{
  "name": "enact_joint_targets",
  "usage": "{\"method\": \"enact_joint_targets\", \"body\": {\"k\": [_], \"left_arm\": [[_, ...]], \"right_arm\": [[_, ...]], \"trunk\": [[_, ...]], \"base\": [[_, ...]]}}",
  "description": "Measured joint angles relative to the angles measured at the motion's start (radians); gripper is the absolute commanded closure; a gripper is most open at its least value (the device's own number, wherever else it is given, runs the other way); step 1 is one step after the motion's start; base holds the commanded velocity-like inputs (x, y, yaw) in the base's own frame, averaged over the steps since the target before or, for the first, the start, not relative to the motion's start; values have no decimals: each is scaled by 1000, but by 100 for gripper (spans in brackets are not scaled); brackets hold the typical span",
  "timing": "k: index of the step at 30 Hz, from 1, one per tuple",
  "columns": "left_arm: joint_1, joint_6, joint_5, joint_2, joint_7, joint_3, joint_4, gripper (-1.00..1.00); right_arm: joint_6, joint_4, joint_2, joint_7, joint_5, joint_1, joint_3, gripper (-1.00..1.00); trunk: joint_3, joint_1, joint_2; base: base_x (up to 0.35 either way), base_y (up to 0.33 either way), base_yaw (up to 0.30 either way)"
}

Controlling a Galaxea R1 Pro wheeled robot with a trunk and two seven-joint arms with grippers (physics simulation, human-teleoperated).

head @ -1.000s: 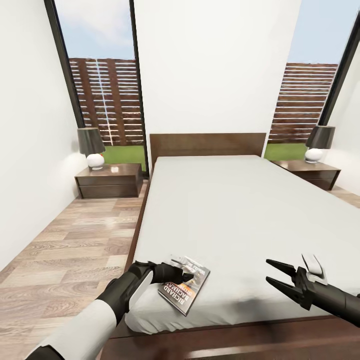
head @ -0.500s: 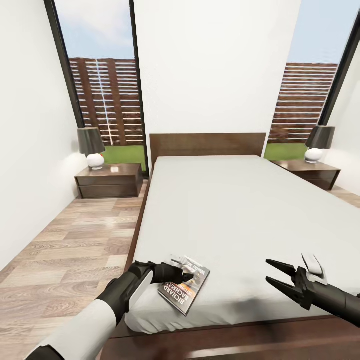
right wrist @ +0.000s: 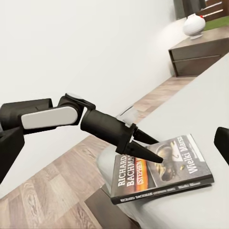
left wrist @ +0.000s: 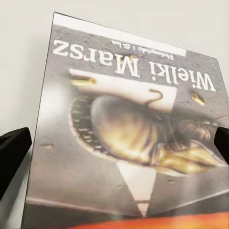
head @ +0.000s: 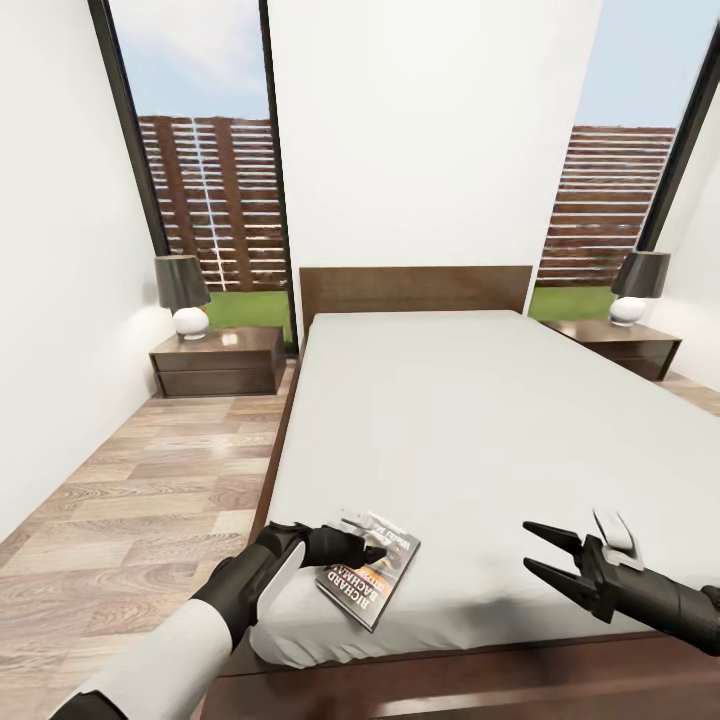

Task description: In the bedroom, move the book from the bed onto either nightstand, and place the two sandals side by side next to the bed.

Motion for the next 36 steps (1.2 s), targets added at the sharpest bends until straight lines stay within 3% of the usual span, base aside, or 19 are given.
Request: {"method": "enact_joint_targets", "body": {"k": [5, 11, 16, 21, 23, 30, 34, 35, 36], "left_arm": [[1, 1, 1, 4, 2, 1, -2, -100], [1, 8, 1, 7, 3, 3, -3, -100], [1, 17, -11, 9, 12, 3, -20, -100], [-1, 56, -12, 14, 41, 4, -114, -100], [-2, 102, -12, 21, 59, 5, -179, -100], [-36, 280, -16, 87, 170, 6, -420, -100], [-119, 393, -27, 145, 221, 8, -483, -100], [-120, 394, -24, 146, 222, 9, -483, -100], [-161, 448, -34, 183, 235, 8, -501, -100]], "right_arm": [[0, 0, 0, -7, -1, 0, 2, -100], [-1, 1, 0, -75, -4, 0, 7, -100], [-2, 1, -1, -95, -4, 0, 35, -100], [-2, 6, -1, -103, -3, 0, 53, -100], [-2, 9, -1, -104, -3, 0, 56, -100], [-2, 16, -1, -107, -3, 0, 61, -100], [-4, 30, -1, -107, -2, -1, 63, -100], [-5, 30, -1, -107, -2, -1, 63, -100], [-15, 38, -1, -107, -2, -1, 66, -100]], "trunk": [[0, 0, 0], [0, 0, 0], [0, 0, 0], [0, 0, 0], [0, 0, 0], [0, 0, 0], [0, 0, 0], [0, 0, 0], [0, 0, 0]], "base": [[0, 0, 0], [0, 0, 0], [0, 0, 0], [0, 0, 0], [0, 0, 0], [0, 0, 0], [0, 0, 0], [0, 0, 0], [0, 0, 0]]}}
